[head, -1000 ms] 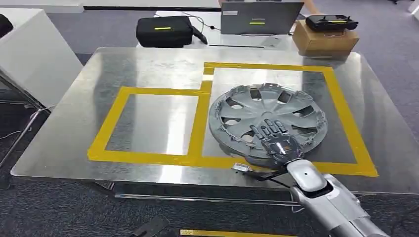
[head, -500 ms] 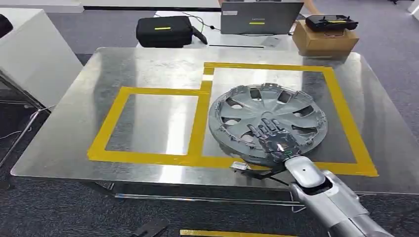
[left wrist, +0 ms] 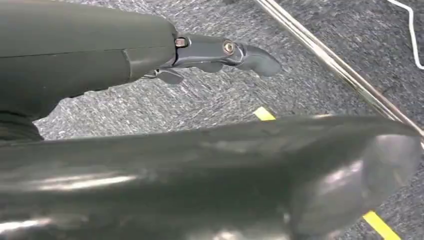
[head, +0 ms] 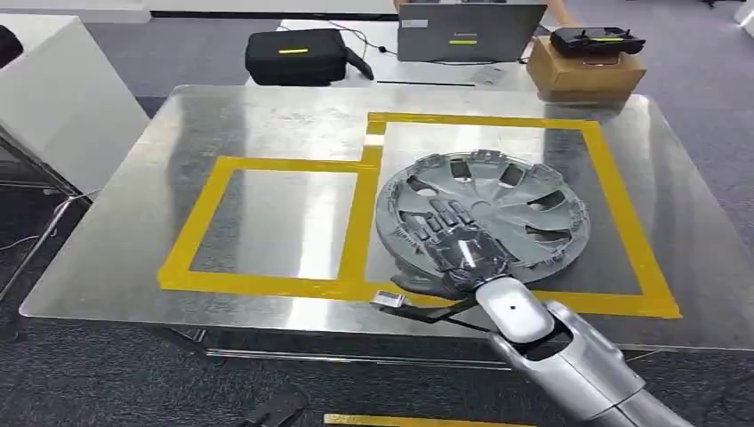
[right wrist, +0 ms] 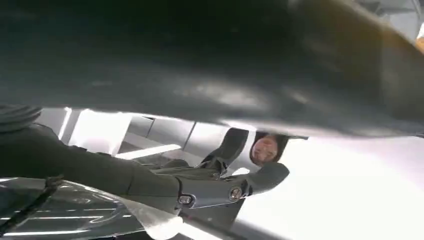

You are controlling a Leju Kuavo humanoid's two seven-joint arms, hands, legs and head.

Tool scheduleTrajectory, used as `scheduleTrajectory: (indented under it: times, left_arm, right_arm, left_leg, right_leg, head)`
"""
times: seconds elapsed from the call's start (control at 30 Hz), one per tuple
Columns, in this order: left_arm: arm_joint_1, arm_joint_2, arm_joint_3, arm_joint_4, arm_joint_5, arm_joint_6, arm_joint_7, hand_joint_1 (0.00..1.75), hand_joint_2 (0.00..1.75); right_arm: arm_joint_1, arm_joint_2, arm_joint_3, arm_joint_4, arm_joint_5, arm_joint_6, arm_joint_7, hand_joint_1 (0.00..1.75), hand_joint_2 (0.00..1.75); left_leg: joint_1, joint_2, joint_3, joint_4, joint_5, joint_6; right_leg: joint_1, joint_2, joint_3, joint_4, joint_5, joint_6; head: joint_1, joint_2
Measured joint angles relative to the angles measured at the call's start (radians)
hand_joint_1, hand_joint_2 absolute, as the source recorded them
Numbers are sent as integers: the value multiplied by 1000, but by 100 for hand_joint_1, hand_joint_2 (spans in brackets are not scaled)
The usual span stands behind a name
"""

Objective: Take the parts from the cabinet and place them on the table.

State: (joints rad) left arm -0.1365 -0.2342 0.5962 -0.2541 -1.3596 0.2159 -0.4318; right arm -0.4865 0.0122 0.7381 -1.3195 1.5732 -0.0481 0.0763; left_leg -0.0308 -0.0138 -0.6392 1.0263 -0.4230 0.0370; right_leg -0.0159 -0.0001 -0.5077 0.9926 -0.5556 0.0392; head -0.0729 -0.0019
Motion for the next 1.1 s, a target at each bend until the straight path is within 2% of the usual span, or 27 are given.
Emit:
scheduleTrajectory:
  times: [0.3, 0.6, 0.73, 0.83, 0.97, 1.1]
  left_arm:
    - [-4, -6, 1, 0, 7, 4, 0, 0, 0]
    - [-5, -8, 1, 0, 10, 10, 2, 0, 0]
    - [-5, -9, 1, 0, 10, 10, 3, 0, 0]
    - [-6, -9, 1, 0, 13, 11, 3, 0, 0]
    - [-5, -9, 2, 0, 23, 15, 3, 0, 0]
    - [0, -6, 4, 0, 32, 17, -4, 0, 0]
  right_arm:
    - [-2, -20, 29, -37, 0, 17, 25, 0, 0]
    - [-16, -84, 38, -56, 0, 26, 50, 0, 0]
    - [-17, -93, 42, -58, 0, 26, 51, 0, 0]
    - [-21, -107, 48, -60, 0, 36, 75, 0, 0]
    - [-26, -174, 52, -84, 0, 51, 108, 0, 0]
    - [-24, -271, 43, -131, 0, 58, 115, 0, 0]
  left_leg:
    - [0, 0, 0, 0, 0, 0]
    - [0, 0, 0, 0, 0, 0]
    - [0, 0, 0, 0, 0, 0]
    - [0, 0, 0, 0, 0, 0]
    - [0, 0, 0, 0, 0, 0]
    - [-1, 0, 0, 1, 0, 0]
  right_leg:
    - [0, 0, 3, 0, 1, 0]
    - [0, 0, 9, 0, 1, 0]
    - [0, 0, 11, 0, 1, 0]
    - [0, 0, 11, 0, 1, 0]
    - [0, -1, 11, 0, 1, 0]
    - [-1, -1, 11, 0, 1, 1]
  head:
    - [0, 0]
    - [0, 0]
    - [0, 0]
    - [0, 0]
    - [0, 0]
    - [0, 0]
